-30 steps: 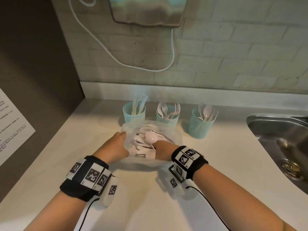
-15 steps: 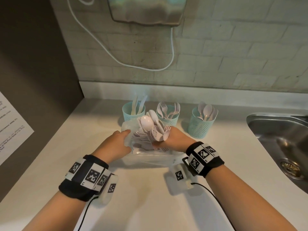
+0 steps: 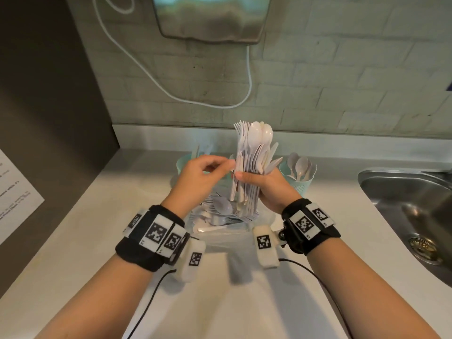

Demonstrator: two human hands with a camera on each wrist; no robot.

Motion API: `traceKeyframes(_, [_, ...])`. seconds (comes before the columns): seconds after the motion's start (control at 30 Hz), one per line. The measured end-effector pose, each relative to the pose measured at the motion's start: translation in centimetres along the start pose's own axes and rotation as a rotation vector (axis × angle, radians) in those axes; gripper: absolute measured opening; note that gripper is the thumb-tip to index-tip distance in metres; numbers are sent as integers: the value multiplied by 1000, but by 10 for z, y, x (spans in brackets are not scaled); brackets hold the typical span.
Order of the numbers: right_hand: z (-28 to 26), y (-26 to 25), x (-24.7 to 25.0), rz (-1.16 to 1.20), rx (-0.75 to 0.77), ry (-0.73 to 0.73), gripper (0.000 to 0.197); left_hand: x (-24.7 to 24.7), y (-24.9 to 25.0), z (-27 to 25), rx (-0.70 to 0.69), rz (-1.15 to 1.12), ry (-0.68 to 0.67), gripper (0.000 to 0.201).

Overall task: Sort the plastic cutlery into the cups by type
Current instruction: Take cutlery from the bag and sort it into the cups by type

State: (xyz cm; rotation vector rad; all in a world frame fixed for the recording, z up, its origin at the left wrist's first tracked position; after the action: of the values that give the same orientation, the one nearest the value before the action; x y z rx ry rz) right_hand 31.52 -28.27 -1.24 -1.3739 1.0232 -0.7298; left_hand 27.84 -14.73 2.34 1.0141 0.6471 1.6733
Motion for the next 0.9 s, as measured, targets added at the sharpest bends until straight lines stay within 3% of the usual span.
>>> traceKeyframes(0.13, [-4,2,-5,64,29,-88,42,-25,1,10,39,-68,-60,6])
traceKeyframes(0.2, [-4,5,0,86,28,-87,43,-31,-3,13,54,-69,-49,2])
traceKeyframes(0.67, [-3,21,28,322,-68,-33,29,-67,-19,18,223,-222,-49,26])
traceKeyframes(0.9, [0,23,31,288,-58,-28,29,-67,-28,21,268,-289,89,25])
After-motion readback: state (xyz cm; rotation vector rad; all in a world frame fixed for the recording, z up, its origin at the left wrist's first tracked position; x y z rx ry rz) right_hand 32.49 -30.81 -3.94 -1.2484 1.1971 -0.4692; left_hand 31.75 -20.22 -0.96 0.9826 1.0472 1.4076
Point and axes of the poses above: each hand's wrist, its own z-axis towards the middle knuckle, its own x-axis out of the back of the hand, y = z × x, the point moved 8 cm from there along z, towards the middle knuckle, and after that the axes turned 13 degrees about -x, right-handed, at the moved point
